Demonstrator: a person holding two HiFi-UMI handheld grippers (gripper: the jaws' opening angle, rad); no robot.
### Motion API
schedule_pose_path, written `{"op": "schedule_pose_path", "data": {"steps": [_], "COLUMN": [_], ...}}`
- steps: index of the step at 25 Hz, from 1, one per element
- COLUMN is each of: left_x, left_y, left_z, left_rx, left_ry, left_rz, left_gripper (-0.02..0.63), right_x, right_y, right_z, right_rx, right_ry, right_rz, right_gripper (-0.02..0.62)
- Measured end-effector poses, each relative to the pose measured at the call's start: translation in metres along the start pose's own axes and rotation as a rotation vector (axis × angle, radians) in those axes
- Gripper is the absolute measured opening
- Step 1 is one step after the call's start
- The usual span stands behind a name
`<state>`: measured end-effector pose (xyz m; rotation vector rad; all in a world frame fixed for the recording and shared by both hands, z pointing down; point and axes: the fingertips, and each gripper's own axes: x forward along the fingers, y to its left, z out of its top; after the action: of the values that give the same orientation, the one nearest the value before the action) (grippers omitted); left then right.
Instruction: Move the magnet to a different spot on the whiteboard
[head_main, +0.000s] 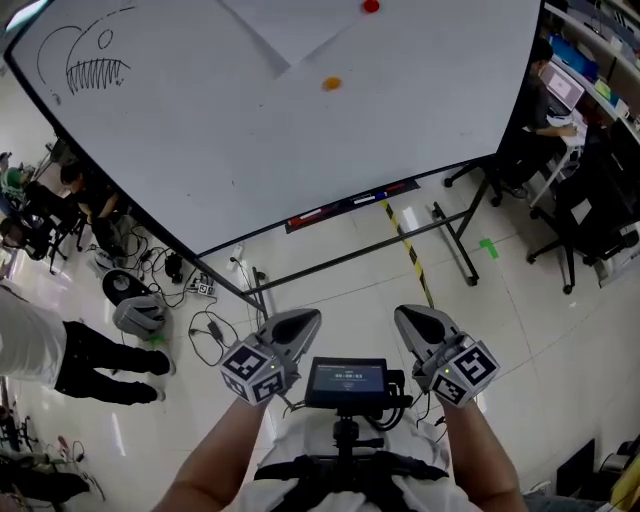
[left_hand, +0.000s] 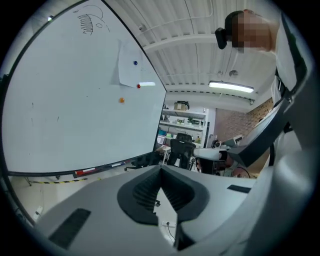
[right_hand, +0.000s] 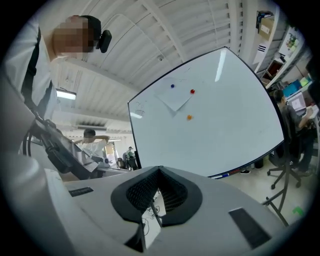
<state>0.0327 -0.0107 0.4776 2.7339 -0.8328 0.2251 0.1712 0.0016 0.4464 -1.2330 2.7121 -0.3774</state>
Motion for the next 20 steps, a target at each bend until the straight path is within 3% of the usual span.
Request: {"op": "schedule_pose_path", "data": {"steps": [8,20], "left_x": [0.024,0.042], "left_y": [-0.003,0.030], "left_z": [0.015,0.016], "left_rx": [-0.016,-0.058], "left_ry": [-0.050,-0.051], "left_rz": [0.090,0.103], "left_gripper": [0.032,0.032], "right_x": [-0.003,0.036], "right_y": [-0.029,-0.064], "right_z": [0.013,0.015], "right_rx": [-0.006,-0.019], "right_ry": [0.033,0.039], "right_rz": [0.066,0.067], "right_gripper": [0.014,0.014]}}
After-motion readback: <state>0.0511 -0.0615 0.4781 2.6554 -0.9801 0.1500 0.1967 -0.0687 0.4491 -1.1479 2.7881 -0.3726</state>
